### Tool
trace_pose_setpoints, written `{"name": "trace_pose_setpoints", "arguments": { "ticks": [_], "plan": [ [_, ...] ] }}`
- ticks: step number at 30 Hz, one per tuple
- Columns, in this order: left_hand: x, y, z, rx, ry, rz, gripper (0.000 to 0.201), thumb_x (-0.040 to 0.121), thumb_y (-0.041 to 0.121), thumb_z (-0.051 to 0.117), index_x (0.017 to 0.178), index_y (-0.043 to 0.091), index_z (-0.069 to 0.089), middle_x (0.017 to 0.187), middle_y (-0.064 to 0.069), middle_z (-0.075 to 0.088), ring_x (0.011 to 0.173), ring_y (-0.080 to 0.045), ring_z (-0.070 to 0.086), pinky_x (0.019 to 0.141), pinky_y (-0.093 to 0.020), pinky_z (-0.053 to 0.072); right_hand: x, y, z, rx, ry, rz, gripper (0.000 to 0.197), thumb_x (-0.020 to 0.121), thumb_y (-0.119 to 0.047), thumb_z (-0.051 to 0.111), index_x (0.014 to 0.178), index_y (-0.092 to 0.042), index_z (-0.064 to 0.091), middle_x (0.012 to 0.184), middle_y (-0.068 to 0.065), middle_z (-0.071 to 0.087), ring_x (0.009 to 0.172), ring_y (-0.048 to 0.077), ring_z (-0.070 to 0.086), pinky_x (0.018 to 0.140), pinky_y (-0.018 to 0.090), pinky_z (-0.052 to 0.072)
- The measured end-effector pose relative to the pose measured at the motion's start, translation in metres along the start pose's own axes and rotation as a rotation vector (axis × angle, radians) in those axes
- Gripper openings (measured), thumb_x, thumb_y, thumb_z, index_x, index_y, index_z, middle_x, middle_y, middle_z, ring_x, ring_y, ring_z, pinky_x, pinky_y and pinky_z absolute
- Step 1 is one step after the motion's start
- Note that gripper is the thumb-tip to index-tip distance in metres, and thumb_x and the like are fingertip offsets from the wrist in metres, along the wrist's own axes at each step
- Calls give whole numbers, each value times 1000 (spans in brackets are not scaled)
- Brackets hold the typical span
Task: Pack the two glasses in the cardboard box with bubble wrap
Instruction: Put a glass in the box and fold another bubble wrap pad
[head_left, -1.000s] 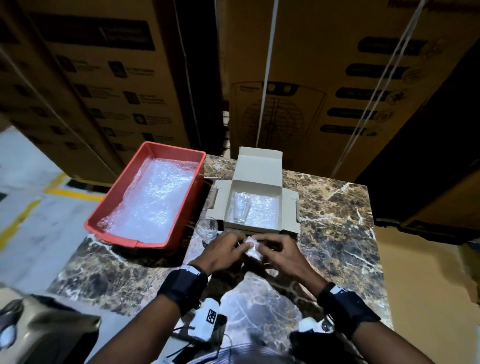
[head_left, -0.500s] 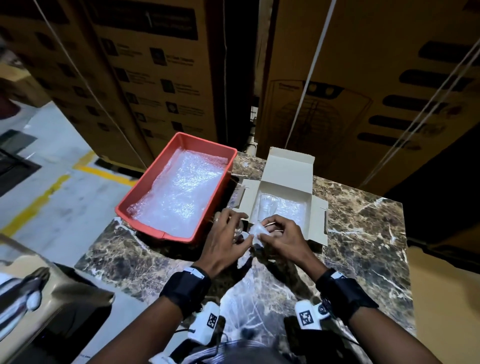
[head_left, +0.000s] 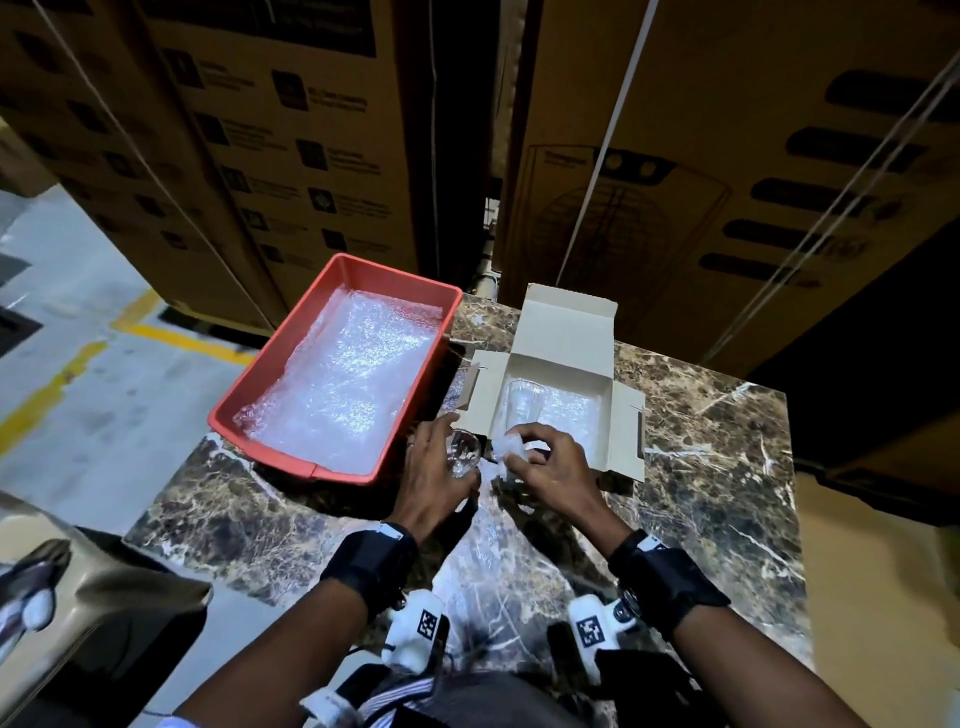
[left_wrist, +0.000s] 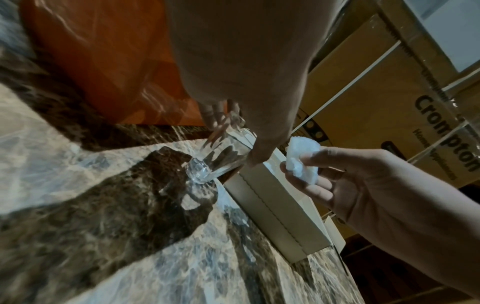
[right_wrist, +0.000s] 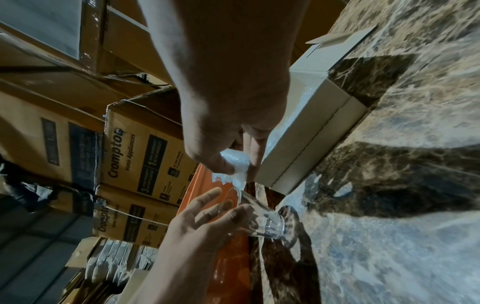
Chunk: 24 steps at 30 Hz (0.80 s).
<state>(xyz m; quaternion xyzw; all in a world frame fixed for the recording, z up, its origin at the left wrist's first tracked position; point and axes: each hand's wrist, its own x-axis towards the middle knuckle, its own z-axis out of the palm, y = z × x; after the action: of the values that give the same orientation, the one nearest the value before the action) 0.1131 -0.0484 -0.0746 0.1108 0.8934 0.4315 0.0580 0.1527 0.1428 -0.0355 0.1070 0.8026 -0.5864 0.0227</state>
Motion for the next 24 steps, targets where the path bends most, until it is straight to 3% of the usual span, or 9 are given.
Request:
{"name": "trace_pose_setpoints", "arguments": {
  "ticks": [3,6,9,11,14,18,21,24],
  "plan": [
    [2,2,-2,-97,-66,-13,95,74,21,90,153,26,38,138,2,52,120,-10,50,102,-22,43,-3,-7,0,52,-11,8,22,88,-9,75,105,-20,66,99,9,74,85,22,75,62,31,59],
    [-2,7,2,-201,-137,41,99,69,26,92,152,25,38,120,4,64,105,-8,62,86,-5,45,-6,-16,-2,44,0,-23,20,88,-5,73,102,-16,65,81,-2,68,67,4,66,56,21,50],
    [-10,14,11,-261,-200,95,102,68,24,90,153,24,34,114,6,66,99,-5,65,79,-9,46,-11,-23,-6,-53,55,-133,14,85,-11,76,95,-15,68,86,-6,70,78,-1,66,65,17,52],
    [-13,17,18,-270,-232,111,108,67,25,89,156,27,29,116,6,66,101,2,64,79,-10,48,-15,-22,-10,-116,72,-176,12,84,-14,76,93,-18,69,87,-7,72,83,5,68,68,24,59],
    [-12,21,24,-285,-280,127,113,66,23,89,157,34,23,118,3,65,105,0,63,83,-12,49,-19,-13,-15,-229,70,-149,16,82,-17,76,94,-24,68,83,-5,71,75,15,70,66,36,62],
    [-11,23,29,-307,-316,164,111,68,22,89,158,31,25,117,5,65,104,1,64,83,-11,49,-26,-6,-19,-355,27,-138,17,82,-15,75,95,-21,66,85,-6,72,72,9,68,61,25,58],
    [-11,21,31,-308,-307,187,104,67,21,89,154,28,34,115,8,65,107,-2,64,85,-13,49,-31,-8,-19,-414,14,-142,14,80,-14,71,90,-21,64,79,-7,68,68,7,62,58,26,53],
    [-13,15,33,-295,-309,176,76,63,23,87,133,26,59,110,9,71,101,-6,68,80,-21,53,-33,-9,-14,-468,-21,-141,17,80,-12,68,93,-23,62,79,-7,67,67,7,59,57,23,46]
  ]
}}
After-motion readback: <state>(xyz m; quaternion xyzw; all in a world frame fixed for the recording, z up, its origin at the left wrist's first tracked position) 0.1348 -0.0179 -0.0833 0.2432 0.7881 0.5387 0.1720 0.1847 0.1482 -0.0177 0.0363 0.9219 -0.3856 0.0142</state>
